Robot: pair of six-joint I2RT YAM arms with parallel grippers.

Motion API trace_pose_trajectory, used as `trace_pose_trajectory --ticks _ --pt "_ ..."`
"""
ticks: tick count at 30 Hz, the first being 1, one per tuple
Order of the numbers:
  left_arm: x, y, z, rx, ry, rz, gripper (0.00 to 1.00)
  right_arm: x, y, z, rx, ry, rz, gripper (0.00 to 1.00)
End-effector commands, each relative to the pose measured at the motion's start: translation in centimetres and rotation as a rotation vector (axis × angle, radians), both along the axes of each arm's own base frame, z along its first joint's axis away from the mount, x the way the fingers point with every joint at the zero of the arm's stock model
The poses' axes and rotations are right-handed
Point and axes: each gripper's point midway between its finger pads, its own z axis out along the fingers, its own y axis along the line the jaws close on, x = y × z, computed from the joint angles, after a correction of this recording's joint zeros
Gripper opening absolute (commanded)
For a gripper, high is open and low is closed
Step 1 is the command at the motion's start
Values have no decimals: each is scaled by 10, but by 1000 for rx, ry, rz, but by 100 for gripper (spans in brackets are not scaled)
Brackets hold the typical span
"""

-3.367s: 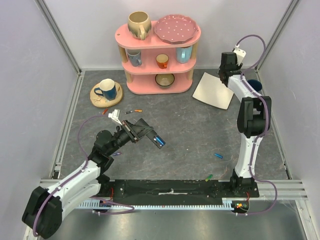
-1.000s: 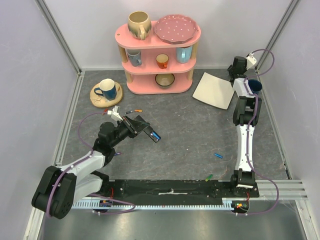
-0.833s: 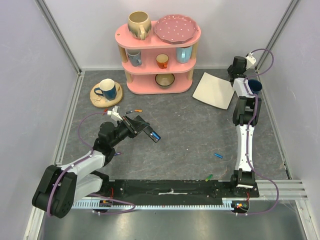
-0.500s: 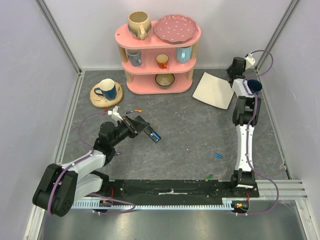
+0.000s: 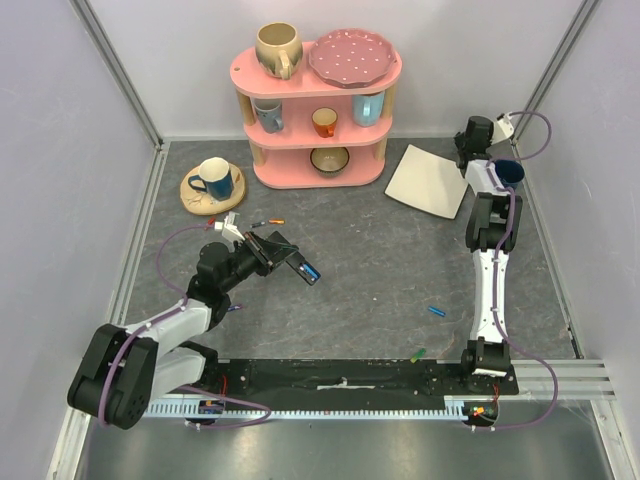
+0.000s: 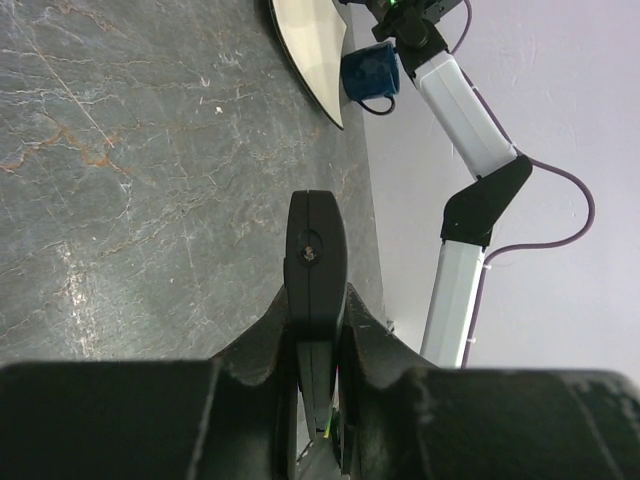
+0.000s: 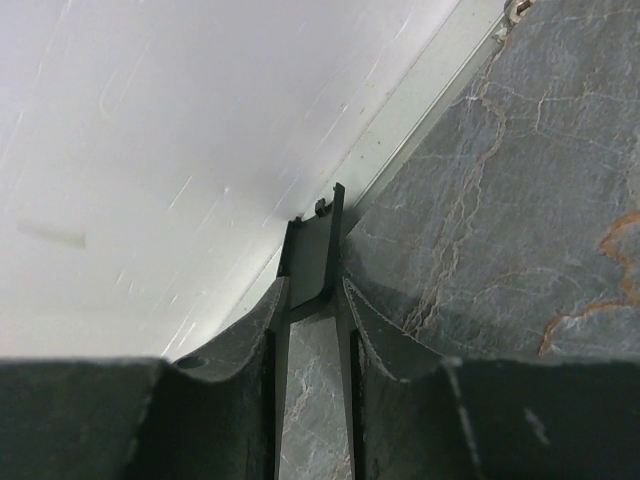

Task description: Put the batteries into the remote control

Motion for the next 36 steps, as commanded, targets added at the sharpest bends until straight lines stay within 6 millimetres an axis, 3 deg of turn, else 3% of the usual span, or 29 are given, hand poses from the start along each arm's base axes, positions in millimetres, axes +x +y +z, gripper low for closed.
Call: trace_pose_trajectory --ticks 1,7,15,16,17,22,24,25,30,31,33,36 --pt "2 -3 13 -32 -34 -17 2 -11 -9 -38 58 68 -36 32" --pt "2 -2 11 -33 -31 -17 2 -10 -9 -39 70 57 -35 26" --pt "1 -3 12 -41 -32 -22 2 -19 -11 -36 97 22 -33 8" --pt "0 -3 13 -43 -32 -24 2 -18 -11 -23 95 -6 -29 6" --pt "0 -2 12 -46 -31 -23 2 -21 -9 -26 99 -13 -24 0" --pt "-3 -3 16 -59 -40 -27 2 -22 -5 -1 108 -47 -8 0" --pt "-5 -3 18 -68 -44 -31 2 -27 -3 -1 110 -48 -2 0" --pt "-6 -3 18 -70 -41 -32 2 -27 -3 10 111 -67 -1 0" --pt "-10 -2 21 -85 -47 -36 2 -37 2 18 116 -84 22 0" --pt "-11 -2 21 -87 -47 -36 2 -38 3 33 118 -108 28 0" --pt "-11 -2 21 -88 -49 -33 2 -41 9 37 124 -124 47 0" --pt "-12 -2 25 -95 -58 -37 2 -45 17 58 131 -169 69 0"
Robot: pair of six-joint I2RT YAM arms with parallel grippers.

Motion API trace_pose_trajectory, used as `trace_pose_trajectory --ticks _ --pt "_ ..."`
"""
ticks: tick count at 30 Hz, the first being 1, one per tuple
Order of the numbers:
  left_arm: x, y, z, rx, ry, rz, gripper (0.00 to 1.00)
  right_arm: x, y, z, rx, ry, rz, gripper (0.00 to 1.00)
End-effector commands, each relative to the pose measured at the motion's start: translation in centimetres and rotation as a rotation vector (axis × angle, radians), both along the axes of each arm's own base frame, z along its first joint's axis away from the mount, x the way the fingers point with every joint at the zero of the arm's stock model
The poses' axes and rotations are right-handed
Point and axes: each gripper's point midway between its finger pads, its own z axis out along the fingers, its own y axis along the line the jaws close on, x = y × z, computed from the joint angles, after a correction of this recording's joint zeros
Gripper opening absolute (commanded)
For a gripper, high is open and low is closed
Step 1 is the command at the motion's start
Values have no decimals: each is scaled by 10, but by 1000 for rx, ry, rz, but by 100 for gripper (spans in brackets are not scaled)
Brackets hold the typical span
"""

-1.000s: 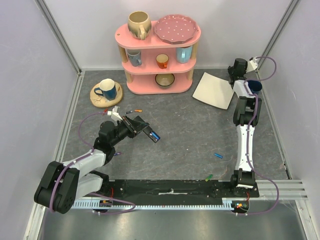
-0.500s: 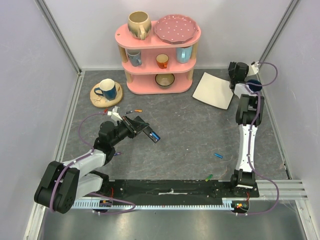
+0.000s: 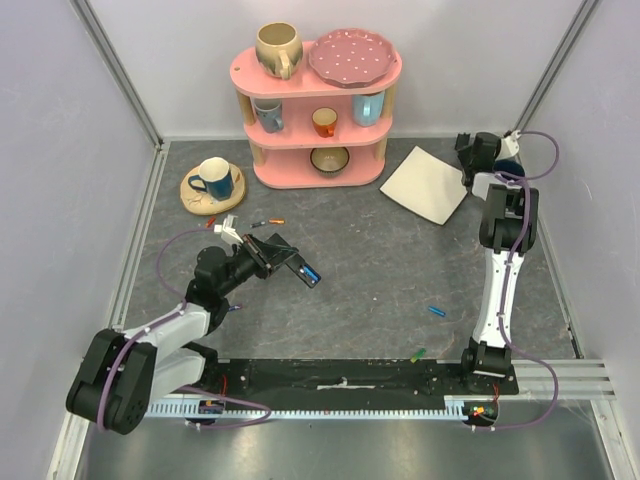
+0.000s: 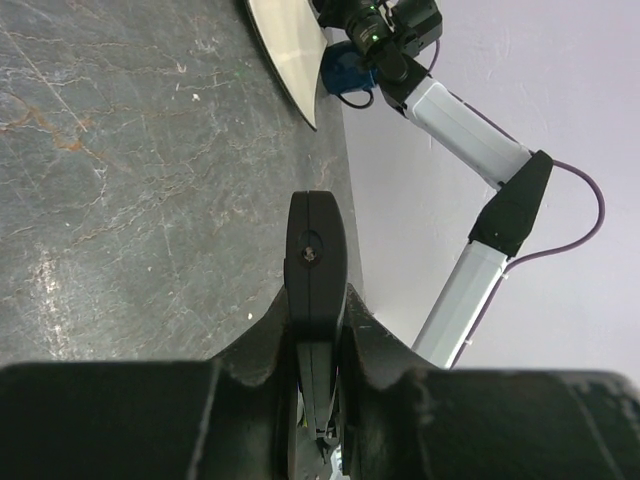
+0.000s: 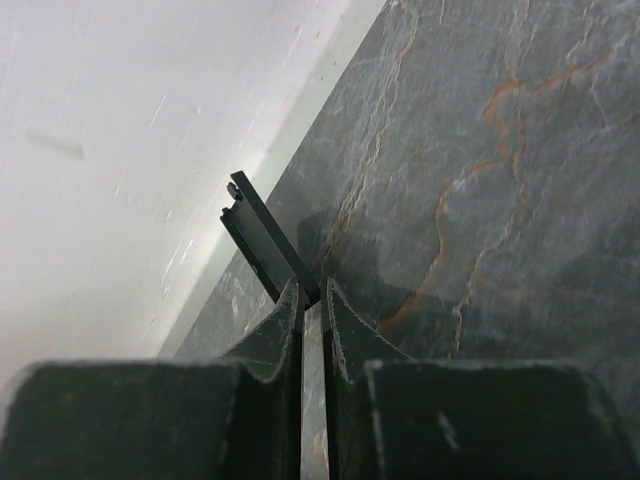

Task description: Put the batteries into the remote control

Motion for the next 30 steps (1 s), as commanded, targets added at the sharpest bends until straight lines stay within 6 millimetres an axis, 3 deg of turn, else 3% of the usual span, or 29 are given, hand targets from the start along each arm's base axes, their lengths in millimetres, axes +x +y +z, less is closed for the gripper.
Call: trace_pose_trajectory --ticks 1,6,7,9,10,11,12,13,14,15,16,17,18,19,20,21,22,23,24,25,26,28,29,30 --pt "-2 -1 24 -53 -70 -14 2 0 10 75 -3 -143 33 0" --pt "0 -3 32 -65 -85 -17 2 -11 17 112 -7 -208 57 0" --pt "1 -4 36 -69 -92 -20 2 -14 18 133 -13 -239 63 0" --pt "1 -4 41 -77 -104 -23 2 -25 22 138 -17 -232 80 0" --pt "1 -4 43 -80 -108 -23 2 -33 25 169 -29 -274 90 0" --pt "1 -4 46 -85 -114 -22 2 -45 30 159 -25 -242 102 0" --pt "1 -3 48 -89 -117 -19 2 -54 38 165 -28 -236 128 0" --pt "-1 -3 50 -93 -122 -19 2 -67 45 197 -53 -267 154 0" --pt "-1 -2 50 -98 -120 -15 2 -83 61 179 -50 -202 195 0" --pt "-4 -2 53 -104 -125 -16 2 -100 70 211 -68 -237 217 0" --pt "-6 -1 53 -106 -123 -15 2 -111 82 212 -91 -220 265 0" --pt "-6 -1 53 -107 -118 -14 2 -129 101 192 -91 -146 312 0" --pt "-9 0 56 -112 -121 -17 2 -148 111 218 -121 -166 337 0" --pt "-11 0 54 -110 -117 -21 2 -161 120 219 -185 -135 374 0" --pt "-12 0 56 -113 -118 -21 2 -183 145 198 -198 -52 433 0" --pt "-14 0 57 -115 -119 -26 2 -204 154 222 -237 -80 451 0" --pt "-18 0 57 -116 -122 -31 2 -218 163 222 -267 -60 471 0" --pt "-19 1 58 -119 -125 -28 2 -240 180 202 -343 28 524 0" --pt "-21 1 58 -118 -124 -31 2 -260 187 213 -386 27 545 0" --pt "-25 3 58 -117 -125 -29 2 -273 192 208 -426 63 565 0" --pt "-26 3 57 -112 -122 -29 2 -296 205 190 -473 148 619 0" --pt "-29 5 56 -106 -121 -26 2 -323 206 192 -566 187 645 0" --pt "-33 6 55 -103 -122 -26 2 -343 211 176 -603 259 691 0" --pt "-34 7 54 -103 -121 -23 2 -354 201 181 -665 276 654 0"
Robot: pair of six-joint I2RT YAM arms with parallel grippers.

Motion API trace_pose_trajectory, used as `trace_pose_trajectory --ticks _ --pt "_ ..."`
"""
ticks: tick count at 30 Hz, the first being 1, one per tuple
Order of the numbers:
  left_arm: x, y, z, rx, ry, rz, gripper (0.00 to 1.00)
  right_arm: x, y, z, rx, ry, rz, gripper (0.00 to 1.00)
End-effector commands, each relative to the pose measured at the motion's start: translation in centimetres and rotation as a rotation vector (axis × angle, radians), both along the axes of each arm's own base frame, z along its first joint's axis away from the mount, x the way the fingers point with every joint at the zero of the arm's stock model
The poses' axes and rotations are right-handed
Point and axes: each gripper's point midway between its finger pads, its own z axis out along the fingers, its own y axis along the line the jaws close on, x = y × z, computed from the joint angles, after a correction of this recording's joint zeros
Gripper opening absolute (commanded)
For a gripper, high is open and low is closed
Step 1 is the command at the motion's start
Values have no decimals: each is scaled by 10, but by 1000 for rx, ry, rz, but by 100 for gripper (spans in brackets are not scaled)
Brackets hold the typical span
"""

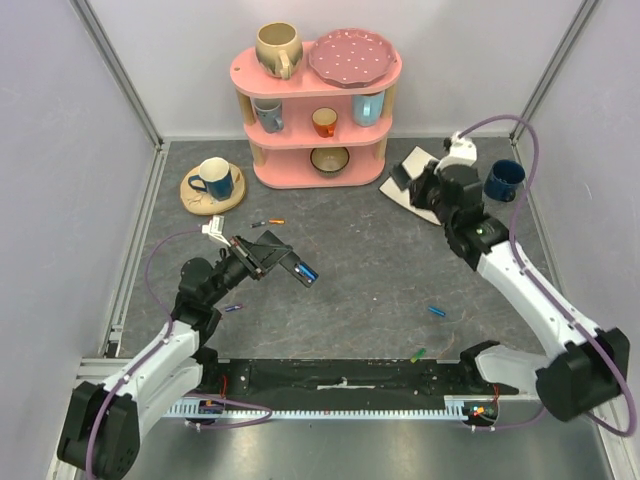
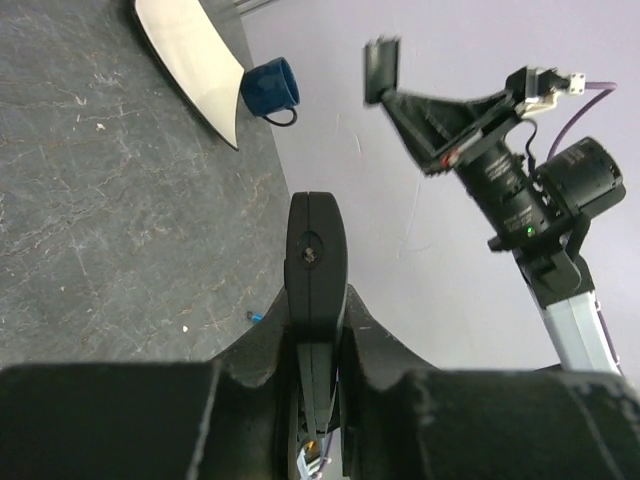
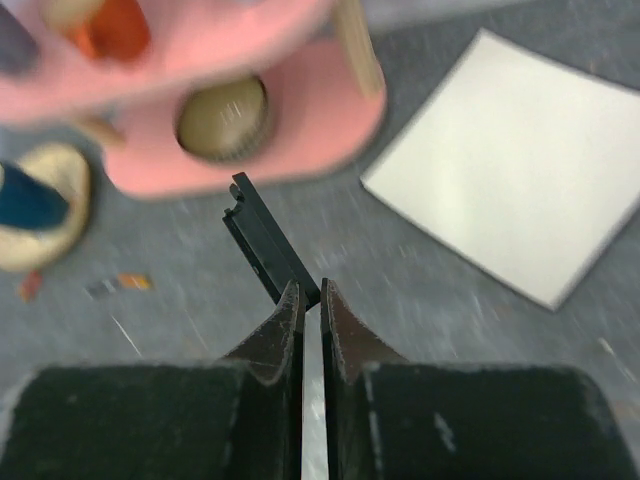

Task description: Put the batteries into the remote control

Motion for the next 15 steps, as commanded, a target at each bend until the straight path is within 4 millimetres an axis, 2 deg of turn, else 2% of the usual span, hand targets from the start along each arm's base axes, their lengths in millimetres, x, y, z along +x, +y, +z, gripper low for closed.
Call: trace_pose_trajectory --ticks 1,3,4,5,6,8,9,10,12,13,15 --pt "-11 2 -8 -3 32 -14 2 -72 -43 -68 -408 255 -52 0" --pt "-15 5 -9 -5 29 -5 2 -87 -51 -63 -503 240 -87 0" --pt "-16 6 -10 -5 31 1 2 -97 -59 -68 -559 266 -107 0" --pt "-18 7 -9 -1 24 3 2 -104 -54 -69 -604 260 -94 0" --pt "-19 7 -10 2 26 4 2 -108 -64 -65 -669 253 -152 0" --pt "-21 9 -12 15 23 11 2 -120 -55 -74 -764 259 -127 0" --pt "-21 10 -13 20 24 14 2 -123 -60 -71 -821 243 -173 0" --pt "-21 11 -14 26 24 19 2 -131 -45 -76 -855 224 -138 0" --pt "-24 12 -17 32 28 21 2 -134 -32 -82 -923 205 -138 0" --pt "-24 12 -19 35 29 24 2 -138 -22 -76 -946 160 -150 0" --pt "-26 13 -22 39 36 27 2 -139 -8 -82 -1028 140 -157 0"
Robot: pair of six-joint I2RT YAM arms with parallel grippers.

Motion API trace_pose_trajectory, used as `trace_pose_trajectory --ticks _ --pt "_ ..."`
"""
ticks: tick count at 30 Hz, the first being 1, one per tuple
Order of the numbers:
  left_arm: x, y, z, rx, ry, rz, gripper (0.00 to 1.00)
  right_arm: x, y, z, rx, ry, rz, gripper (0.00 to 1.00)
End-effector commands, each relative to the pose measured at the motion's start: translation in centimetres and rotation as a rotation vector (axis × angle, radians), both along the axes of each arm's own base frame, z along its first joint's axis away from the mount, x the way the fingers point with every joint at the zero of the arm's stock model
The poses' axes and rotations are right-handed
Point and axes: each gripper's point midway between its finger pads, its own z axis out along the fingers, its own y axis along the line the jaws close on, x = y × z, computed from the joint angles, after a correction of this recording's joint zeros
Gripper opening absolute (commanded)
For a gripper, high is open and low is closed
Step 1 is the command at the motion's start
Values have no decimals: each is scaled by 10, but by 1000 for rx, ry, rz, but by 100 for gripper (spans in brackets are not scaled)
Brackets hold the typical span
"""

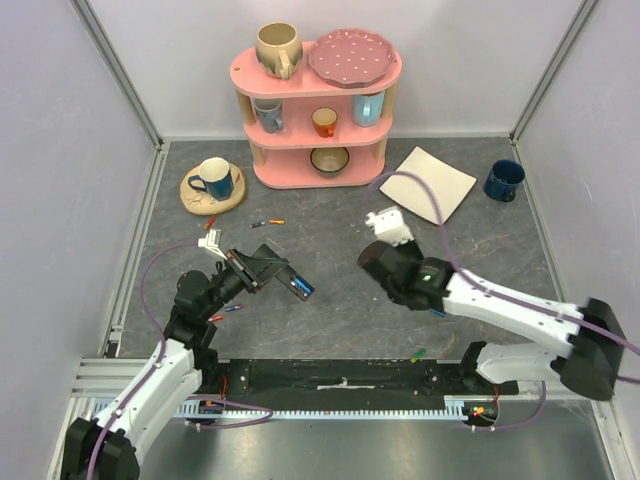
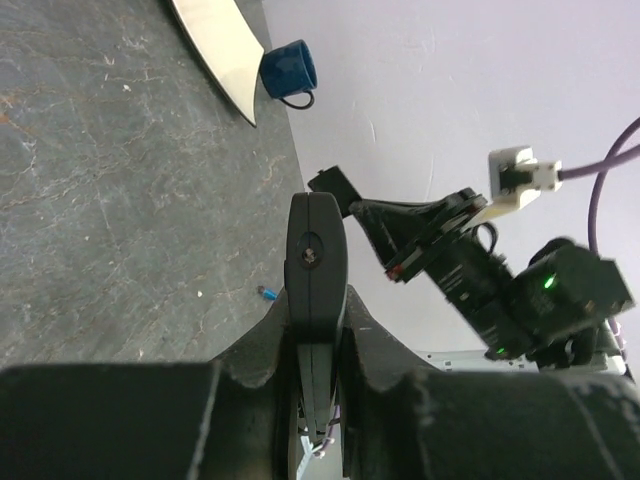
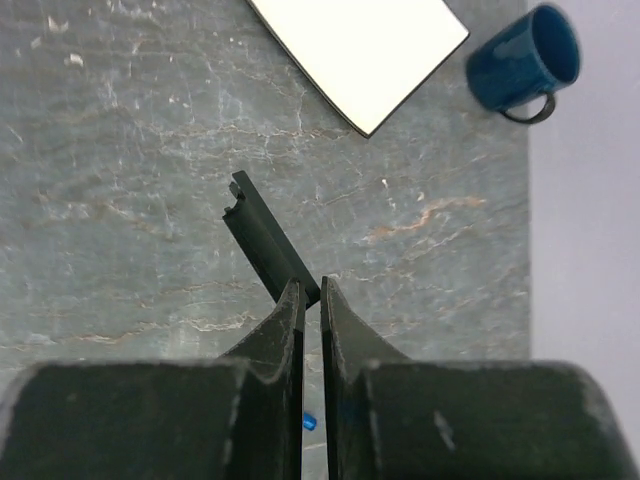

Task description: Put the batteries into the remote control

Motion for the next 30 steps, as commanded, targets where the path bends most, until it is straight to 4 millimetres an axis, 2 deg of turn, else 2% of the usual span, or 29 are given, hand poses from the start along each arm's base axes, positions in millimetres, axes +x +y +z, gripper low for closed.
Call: trace_pose_trajectory --ticks 1,2,4,5,7,8,10,11,16,20,25,28,29,30 --pt "-3 4 -8 28 -3 16 2 -6 2 12 -247 -152 -74 0" --pt "-4 4 -9 30 -1 16 2 -4 9 2 -289 -142 -71 0" --pt "-6 6 -12 37 3 19 2 -3 14 -3 -340 -152 -80 0" --pt "-7 6 -13 38 5 17 2 -2 19 -16 -382 -139 -76 0" --pt "-8 6 -15 40 11 17 2 0 25 -25 -418 -132 -74 0" --pt "-8 6 -17 41 15 17 2 1 29 -39 -470 -113 -65 0" --pt "-9 6 -18 41 17 14 2 2 34 -49 -484 -99 -71 0" --pt "-9 6 -19 42 20 14 2 2 36 -64 -513 -68 -63 0" --pt "-11 5 -18 41 15 8 2 -1 43 -104 -555 28 -46 0" --pt "-13 5 -19 39 18 2 2 -3 47 -112 -559 73 -26 0" --pt "-13 5 -18 37 15 3 2 -15 54 -138 -519 216 43 0" --pt "-13 4 -18 37 16 0 2 -21 58 -147 -502 271 75 14" --pt "-13 4 -18 37 12 -1 2 -22 59 -147 -496 275 82 25" --pt "-14 4 -18 37 12 -3 2 -24 61 -147 -495 278 91 29"
